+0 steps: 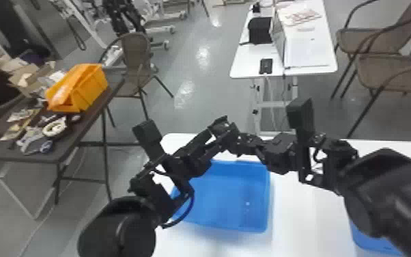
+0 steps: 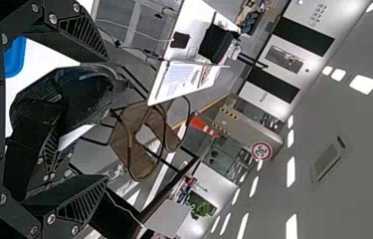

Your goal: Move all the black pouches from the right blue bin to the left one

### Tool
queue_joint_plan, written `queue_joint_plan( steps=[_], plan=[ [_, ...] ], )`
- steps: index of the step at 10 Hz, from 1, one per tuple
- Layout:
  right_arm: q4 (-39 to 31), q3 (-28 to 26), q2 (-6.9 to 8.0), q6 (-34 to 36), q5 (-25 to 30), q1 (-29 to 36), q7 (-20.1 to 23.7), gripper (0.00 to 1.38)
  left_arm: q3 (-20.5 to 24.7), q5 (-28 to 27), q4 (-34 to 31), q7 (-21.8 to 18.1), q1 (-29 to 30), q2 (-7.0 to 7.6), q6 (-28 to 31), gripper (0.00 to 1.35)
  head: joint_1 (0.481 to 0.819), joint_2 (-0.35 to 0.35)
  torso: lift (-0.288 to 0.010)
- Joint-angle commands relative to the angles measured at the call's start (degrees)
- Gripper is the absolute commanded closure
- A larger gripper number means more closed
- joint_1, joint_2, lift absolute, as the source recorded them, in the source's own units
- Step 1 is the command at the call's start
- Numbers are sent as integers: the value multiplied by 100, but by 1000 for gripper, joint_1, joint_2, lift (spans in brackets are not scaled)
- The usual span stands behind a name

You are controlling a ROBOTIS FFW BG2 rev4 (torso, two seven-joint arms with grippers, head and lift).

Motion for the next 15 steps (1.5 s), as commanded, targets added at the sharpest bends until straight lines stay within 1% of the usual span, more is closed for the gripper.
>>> queue_joint_plan(
  steps=[1,2,3,4,5,6,7,8,9,10,11,12,13,14,15],
  plan=[
    [55,80,30,-25,-77,-70,0,1205,-34,-23,1,16,-25,-7,66,216,695,315,0],
    [90,151,39,-34,-112,-106,-8,1205,-16,-93,1,25,-43,-25,277,245,695,317,0],
    [116,186,39,-43,-156,-141,-8,1205,-7,-163,1,25,-61,-25,471,483,695,318,0],
    [125,203,39,-43,-182,-141,-8,1205,2,-321,-17,34,-69,-25,585,1111,695,321,0],
    [125,212,39,-43,-191,-141,-8,1205,10,-418,-43,69,-25,-78,427,1202,695,323,0],
    [134,212,39,-60,-200,-141,-8,1205,45,-453,-52,96,54,-148,198,1211,695,328,0],
    [142,203,39,-69,-209,-132,-8,1205,116,-462,-43,87,98,-262,154,1210,695,334,0],
    [169,212,47,-69,-226,-132,-8,1205,89,-506,-43,87,133,-280,-30,1211,695,336,0],
    [178,212,47,-95,-226,-132,-8,1144,72,-523,-43,96,150,-254,-180,1210,695,340,0],
    [186,194,47,-174,-191,-106,-8,733,72,-532,-43,104,212,-254,-408,1210,695,342,0],
    [186,133,47,-192,-130,-62,-8,317,89,-594,-43,122,256,-289,-602,1211,695,346,0],
    [116,-113,47,-192,178,105,18,56,142,-866,-43,122,291,-324,-856,1211,695,348,0],
    [-86,-597,47,-192,661,431,27,91,212,-1561,-17,131,361,-350,-988,1211,695,349,0],
    [-279,-1203,91,-192,934,844,27,156,230,-2079,115,131,458,-377,-1015,1211,695,345,0],
    [-473,-1836,179,-297,1110,1283,0,180,186,-2369,326,122,546,-377,-1094,1210,695,330,0]
  ],
)
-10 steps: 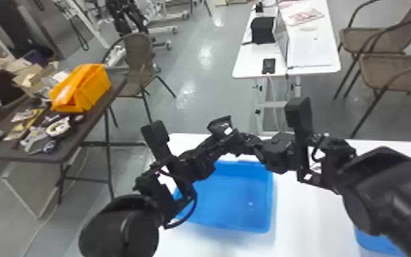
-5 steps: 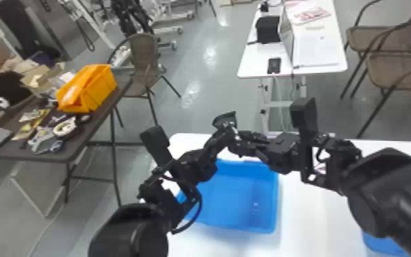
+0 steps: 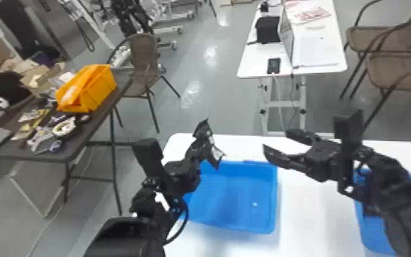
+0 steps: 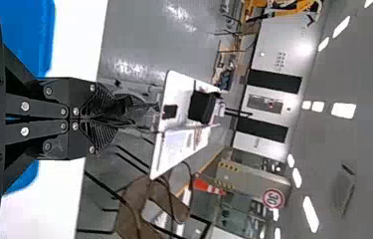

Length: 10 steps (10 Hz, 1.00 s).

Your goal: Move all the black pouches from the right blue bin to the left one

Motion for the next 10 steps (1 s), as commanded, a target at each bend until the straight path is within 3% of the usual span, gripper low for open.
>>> queue_joint_plan(
  steps=[1,2,3,5,6,7,8,10],
  plan=[
    [-285,-877,156,-121,224,601,-36,182,-90,-482,319,4,98,-11,-226,1210,695,315,0],
    [-461,-1264,226,-121,338,864,-88,182,-134,-966,477,-22,98,-11,-217,1210,695,280,0],
    [-566,-1475,253,-130,347,1005,-124,182,-143,-1106,679,-84,89,24,-217,1210,695,248,0],
    [-584,-1651,270,-138,356,1084,-132,183,-169,-869,1074,-84,89,94,-358,1179,695,204,0],
    [-593,-1677,279,-138,382,1102,-132,183,-160,-702,1145,-102,89,85,-498,760,695,195,0],
    [-654,-1739,279,-174,461,1137,-159,183,-160,-746,1153,-189,89,112,-885,134,695,191,0],
    [-839,-1818,288,-253,540,1286,-361,183,-178,-764,1118,-163,115,94,-1298,-1,695,183,0],
    [-1226,-2046,297,-323,751,1708,-862,183,-116,-553,1004,-154,159,-143,-1834,16,695,152,0]
  ],
)
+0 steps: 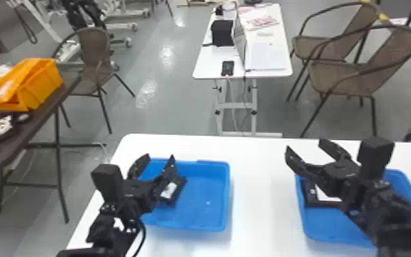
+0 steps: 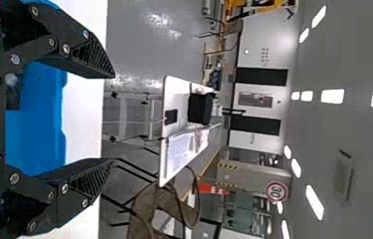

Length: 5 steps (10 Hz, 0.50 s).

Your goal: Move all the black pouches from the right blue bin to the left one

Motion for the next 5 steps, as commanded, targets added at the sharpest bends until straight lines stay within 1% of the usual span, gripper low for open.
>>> queue_joint_plan(
  steps=[1,2,3,4,5],
  plan=[
    [-114,-298,7,17,81,287,-43,183,75,57,-193,-7,59,-94,-213,16,695,130,0],
    [-263,-456,7,44,72,594,-333,183,127,93,-299,2,86,-94,-292,16,695,113,0],
    [-333,-588,16,105,81,832,-527,183,145,189,-334,-7,103,-94,-327,16,695,100,0],
    [-246,-746,16,202,90,937,-544,183,145,233,-351,2,121,-94,-353,16,695,76,0],
    [-158,-869,42,211,90,1078,-746,183,127,268,-360,2,130,-94,-388,16,695,59,0]
  ],
)
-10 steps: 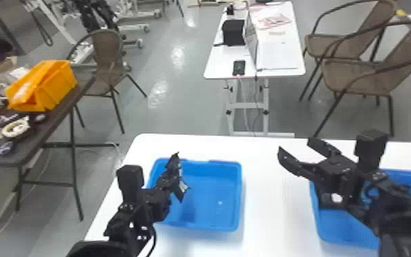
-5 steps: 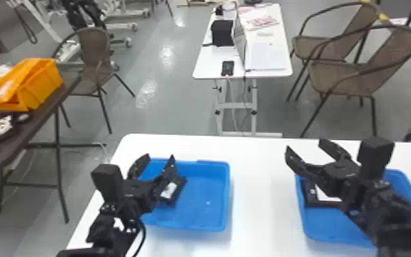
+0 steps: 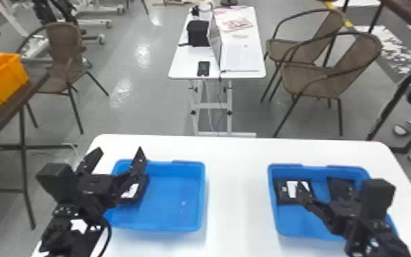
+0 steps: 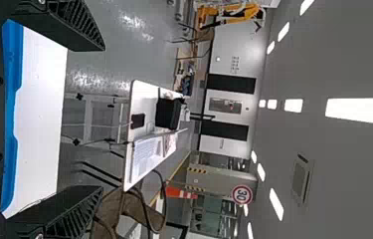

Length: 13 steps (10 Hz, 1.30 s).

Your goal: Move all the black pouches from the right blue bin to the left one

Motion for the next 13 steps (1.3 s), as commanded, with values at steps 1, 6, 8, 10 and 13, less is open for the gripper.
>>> queue_joint_plan(
  steps=[1,6,8,10,13],
  plan=[
    [160,-240,80,-11,1,197,-185,183,-28,54,-11,0,-2,-15,-36,16,695,35,0],
    [740,-935,235,-292,63,118,-801,185,-72,194,-11,0,-2,-9,-36,16,695,-70,0],
    [1233,-1128,235,-292,1,-251,-801,182,-63,212,-11,0,24,-9,-62,18,695,-104,0],
    [1690,-1005,80,-292,1,-655,-801,180,-63,238,-11,0,41,-9,-89,18,695,-113,0],
    [1900,-944,89,-292,98,-822,-809,180,-28,265,-11,0,77,-15,-115,18,695,-103,0]
  ],
)
